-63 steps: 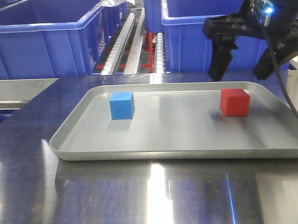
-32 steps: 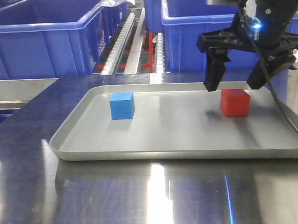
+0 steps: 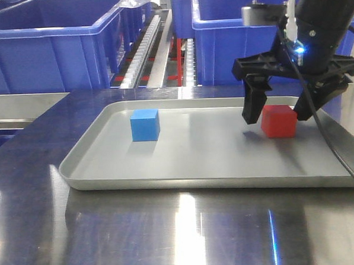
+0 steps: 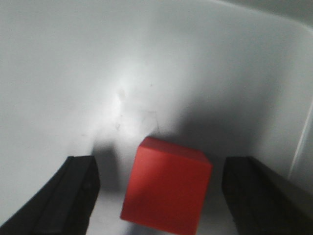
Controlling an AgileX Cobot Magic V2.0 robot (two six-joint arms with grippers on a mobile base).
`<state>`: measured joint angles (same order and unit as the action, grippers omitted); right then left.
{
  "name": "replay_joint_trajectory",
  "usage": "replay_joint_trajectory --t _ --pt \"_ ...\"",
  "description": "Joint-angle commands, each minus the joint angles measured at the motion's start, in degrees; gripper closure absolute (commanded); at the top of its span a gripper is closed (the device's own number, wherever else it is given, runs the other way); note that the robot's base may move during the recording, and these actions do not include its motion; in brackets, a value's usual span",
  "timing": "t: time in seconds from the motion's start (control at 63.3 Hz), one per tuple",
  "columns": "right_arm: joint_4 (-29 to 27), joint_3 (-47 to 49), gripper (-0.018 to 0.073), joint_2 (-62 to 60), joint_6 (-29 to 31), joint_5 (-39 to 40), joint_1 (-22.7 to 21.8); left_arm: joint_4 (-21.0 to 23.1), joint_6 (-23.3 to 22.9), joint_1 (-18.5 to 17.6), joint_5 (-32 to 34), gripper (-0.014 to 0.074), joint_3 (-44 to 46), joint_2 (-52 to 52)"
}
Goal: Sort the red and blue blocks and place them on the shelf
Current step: 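Close the right gripper on the red cube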
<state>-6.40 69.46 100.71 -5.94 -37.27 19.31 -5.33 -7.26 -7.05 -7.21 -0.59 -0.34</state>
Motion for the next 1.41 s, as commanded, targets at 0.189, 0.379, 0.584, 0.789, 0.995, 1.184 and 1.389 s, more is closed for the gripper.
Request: replay_joint_trajectory --t 0.189,0.379,0.584,0.789,0.995,1.184,1.389 --pt "0.93 1.99 -0.0066 -2.28 0.4 1.98 0.19 0.42 0.0 -0.05 5.41 0.0472 -1.67 -1.04" --pt "1.25 1.99 -0.0066 -1.73 0.4 1.94 0.19 0.42 0.0 -0.05 5.41 0.0472 -1.67 -1.04" --pt "1.25 1.99 -0.0066 -1.73 0.4 2.09 0.19 0.42 0.0 -0.05 5.41 0.0472 -1.67 -1.04" --pt "1.25 1.99 -0.0066 -1.73 0.4 2.14 0.19 0.42 0.0 -0.05 5.41 0.0472 -1.67 -1.04" --pt "1.32 1.99 -0.0066 -1.29 0.4 1.95 0.19 0.42 0.0 -0.05 5.41 0.0472 -1.67 -1.04" --pt "1.32 1.99 -0.0066 -1.17 0.4 2.14 0.19 0.42 0.0 -0.05 5.41 0.0472 -1.67 -1.04" --pt "1.32 1.99 -0.0058 -1.17 0.4 2.14 0.19 0.42 0.0 -0.05 5.41 0.0472 -1.67 -1.04"
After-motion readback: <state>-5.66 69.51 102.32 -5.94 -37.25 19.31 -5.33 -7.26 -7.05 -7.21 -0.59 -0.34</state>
